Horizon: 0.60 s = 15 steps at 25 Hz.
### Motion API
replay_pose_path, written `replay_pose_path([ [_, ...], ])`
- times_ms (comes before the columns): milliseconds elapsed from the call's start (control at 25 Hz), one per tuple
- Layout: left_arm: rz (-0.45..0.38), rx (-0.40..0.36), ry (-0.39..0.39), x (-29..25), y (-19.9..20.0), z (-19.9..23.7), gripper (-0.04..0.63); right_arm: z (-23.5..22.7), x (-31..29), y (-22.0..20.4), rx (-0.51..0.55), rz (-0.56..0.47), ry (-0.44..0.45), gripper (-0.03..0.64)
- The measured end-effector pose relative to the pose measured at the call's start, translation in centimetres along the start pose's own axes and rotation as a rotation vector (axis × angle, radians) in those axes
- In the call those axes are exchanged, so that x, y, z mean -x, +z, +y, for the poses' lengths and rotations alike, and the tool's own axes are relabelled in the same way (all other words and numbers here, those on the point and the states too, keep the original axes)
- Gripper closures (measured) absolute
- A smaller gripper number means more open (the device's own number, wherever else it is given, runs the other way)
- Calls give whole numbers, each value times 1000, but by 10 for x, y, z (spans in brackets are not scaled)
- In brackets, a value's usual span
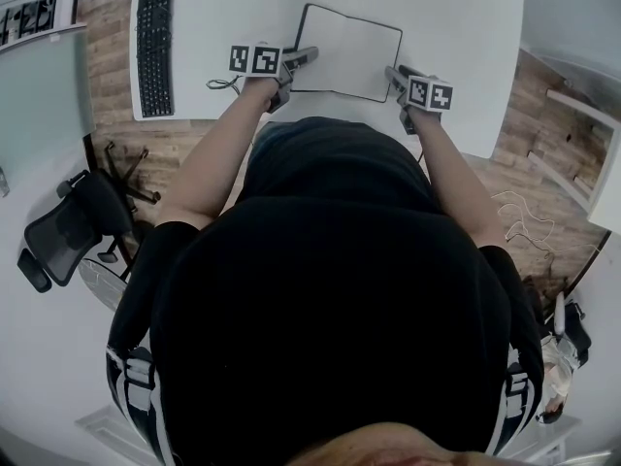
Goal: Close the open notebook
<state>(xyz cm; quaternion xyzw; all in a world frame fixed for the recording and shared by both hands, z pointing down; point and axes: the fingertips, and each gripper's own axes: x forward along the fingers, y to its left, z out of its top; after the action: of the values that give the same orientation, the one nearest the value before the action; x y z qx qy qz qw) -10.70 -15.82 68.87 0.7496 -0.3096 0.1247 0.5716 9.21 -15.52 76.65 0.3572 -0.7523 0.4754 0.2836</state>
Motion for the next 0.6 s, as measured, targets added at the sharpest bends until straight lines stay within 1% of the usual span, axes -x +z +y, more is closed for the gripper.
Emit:
replay_pose_path([
  [120,-1,0,2,0,0,0,543,-6,3,-1,-5,-7,-17,420],
  [320,3,-8,8,-2,1,-2,543,-8,8,-4,62,9,-33,420],
  [600,19,-23,10,-8,1,-13,537,-17,16,-11,12,-3,-37,420],
])
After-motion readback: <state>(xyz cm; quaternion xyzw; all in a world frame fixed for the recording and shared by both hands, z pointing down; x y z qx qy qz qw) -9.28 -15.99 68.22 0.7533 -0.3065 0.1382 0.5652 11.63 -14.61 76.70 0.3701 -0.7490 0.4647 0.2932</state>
